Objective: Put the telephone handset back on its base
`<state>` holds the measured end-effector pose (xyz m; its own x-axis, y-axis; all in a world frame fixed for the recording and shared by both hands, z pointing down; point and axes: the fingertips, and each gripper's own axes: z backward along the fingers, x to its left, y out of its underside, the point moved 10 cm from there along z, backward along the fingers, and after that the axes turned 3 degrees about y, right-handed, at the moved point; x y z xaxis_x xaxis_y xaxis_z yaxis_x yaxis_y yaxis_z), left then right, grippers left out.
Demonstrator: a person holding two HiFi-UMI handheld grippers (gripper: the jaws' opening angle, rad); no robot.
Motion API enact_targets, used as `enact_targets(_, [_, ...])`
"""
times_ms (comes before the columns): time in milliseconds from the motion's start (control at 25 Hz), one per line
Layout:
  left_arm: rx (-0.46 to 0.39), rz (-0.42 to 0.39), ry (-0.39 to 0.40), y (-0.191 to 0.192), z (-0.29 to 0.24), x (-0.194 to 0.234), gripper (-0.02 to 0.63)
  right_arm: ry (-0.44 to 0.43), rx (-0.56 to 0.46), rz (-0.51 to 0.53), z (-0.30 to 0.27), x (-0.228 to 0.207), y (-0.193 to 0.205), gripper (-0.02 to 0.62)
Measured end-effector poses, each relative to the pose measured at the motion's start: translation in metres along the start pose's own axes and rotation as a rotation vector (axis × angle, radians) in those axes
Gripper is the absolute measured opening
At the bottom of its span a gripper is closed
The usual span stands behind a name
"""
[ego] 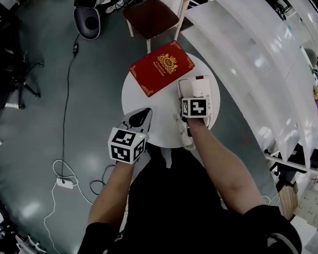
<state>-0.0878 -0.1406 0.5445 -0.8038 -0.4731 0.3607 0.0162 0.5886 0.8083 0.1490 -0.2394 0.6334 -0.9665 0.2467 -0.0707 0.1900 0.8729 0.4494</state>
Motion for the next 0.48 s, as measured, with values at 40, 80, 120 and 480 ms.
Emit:
enact_targets(40, [0.001, 0.001, 0.000, 0.000, 0.000, 0.001, 0.009, -0.002, -0.001, -0.003, 0.000, 0.001, -0.001, 0.223])
enact_targets(80, [0.002, 0.001, 0.002, 0.000, 0.000, 0.002, 0.009, -0.005, -0.001, -0.006, 0.000, 0.001, -0.001, 0.227])
enact_targets(120, [0.002, 0.000, 0.004, -0.001, -0.001, 0.003, 0.009, -0.008, -0.002, -0.008, 0.000, 0.001, -0.002, 0.229])
enact_targets(480, [-0.003, -0.017, 0.041, -0.011, -0.008, 0.004, 0.009, -0.019, -0.055, -0.025, 0.014, -0.001, 0.002, 0.230])
